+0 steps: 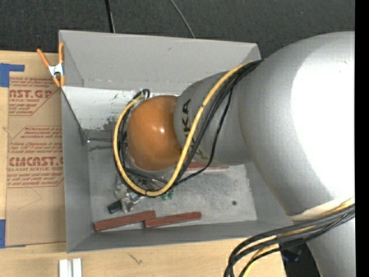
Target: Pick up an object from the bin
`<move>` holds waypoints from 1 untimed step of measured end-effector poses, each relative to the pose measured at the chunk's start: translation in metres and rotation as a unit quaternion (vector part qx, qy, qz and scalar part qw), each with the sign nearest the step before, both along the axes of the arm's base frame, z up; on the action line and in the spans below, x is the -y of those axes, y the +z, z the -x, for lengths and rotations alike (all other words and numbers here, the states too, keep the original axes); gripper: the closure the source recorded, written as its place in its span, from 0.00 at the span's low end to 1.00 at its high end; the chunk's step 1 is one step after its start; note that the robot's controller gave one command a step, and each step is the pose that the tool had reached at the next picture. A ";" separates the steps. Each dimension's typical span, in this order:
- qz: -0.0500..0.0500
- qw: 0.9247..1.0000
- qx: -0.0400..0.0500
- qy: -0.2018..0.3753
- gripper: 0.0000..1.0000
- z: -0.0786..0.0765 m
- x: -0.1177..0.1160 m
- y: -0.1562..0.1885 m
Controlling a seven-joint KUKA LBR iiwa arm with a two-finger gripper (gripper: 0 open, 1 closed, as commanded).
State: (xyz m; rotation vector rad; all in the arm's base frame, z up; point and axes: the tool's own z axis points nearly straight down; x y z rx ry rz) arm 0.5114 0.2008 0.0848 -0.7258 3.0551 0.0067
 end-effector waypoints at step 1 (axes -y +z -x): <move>0.001 1.000 0.002 -0.010 1.00 -0.012 -0.003 0.149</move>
Offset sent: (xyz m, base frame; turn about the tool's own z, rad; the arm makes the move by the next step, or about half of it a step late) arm 0.0000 0.0000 0.0000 0.0000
